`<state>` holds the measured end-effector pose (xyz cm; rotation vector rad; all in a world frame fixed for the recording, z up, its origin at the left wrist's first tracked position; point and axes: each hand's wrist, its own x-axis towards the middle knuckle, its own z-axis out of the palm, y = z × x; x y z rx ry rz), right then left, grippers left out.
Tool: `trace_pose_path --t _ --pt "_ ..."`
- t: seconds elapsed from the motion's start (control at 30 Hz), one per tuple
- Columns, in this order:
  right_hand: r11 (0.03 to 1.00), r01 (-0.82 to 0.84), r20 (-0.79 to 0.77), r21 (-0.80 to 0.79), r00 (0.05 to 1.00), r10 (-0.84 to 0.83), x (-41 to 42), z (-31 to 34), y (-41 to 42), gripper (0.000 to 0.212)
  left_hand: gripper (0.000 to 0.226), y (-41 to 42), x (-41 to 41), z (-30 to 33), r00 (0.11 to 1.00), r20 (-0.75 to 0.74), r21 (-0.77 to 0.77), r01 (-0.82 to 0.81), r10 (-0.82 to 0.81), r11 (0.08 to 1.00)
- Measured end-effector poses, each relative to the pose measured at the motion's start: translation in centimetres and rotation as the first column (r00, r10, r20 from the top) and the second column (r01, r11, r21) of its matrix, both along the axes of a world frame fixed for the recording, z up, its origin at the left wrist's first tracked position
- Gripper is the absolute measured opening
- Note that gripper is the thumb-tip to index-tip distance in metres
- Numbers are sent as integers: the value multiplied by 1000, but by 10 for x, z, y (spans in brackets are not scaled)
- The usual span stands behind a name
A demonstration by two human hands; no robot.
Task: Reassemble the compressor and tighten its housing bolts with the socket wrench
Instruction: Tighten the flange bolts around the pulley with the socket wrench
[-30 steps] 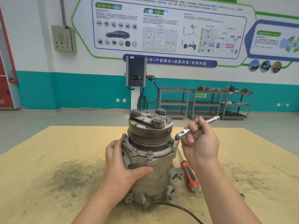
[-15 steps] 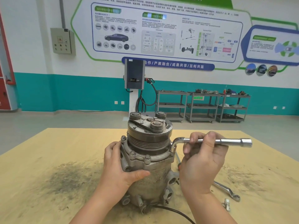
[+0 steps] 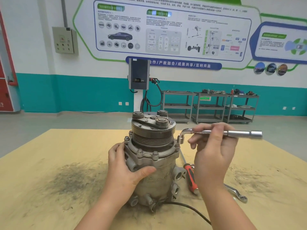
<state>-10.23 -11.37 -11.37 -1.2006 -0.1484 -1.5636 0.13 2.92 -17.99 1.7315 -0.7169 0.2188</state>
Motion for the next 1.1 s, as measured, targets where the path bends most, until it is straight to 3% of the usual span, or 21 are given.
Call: trace_pose_path --t 0.1,0.23,0.4,0.6,0.73,0.93,1.03,1.1 --pt "967 -149 -62 207 984 165 0 3 -17 17 137 2 -1 0 1000 -7 -12 20 -20 1000" --pt "850 -359 -52 386 911 409 5 5 -28 15 147 3 -5 2 998 -47 11 49 -48 999" --pt "736 -488 -52 470 817 575 7 11 -37 17 144 3 -7 7 998 -52 36 43 -42 998" --pt "638 -579 83 507 770 633 7 5 -37 20 147 2 -4 9 999 -55 77 4 1 997" --pt "773 -522 -20 360 824 566 3 8 -34 23 148 1 -4 8 999 -54 73 2 2 997" --pt "878 -383 -15 286 915 404 7 6 -22 23 140 2 -7 9 999 -35 60 -3 5 998" --pt "984 -151 9 92 988 151 6 -2 -4 27 138 2 -9 10 999 -32 50 -4 6 999" --pt "999 15 47 -43 999 -13 8 -9 11 24 134 2 -11 10 999 -29 51 -14 16 999"
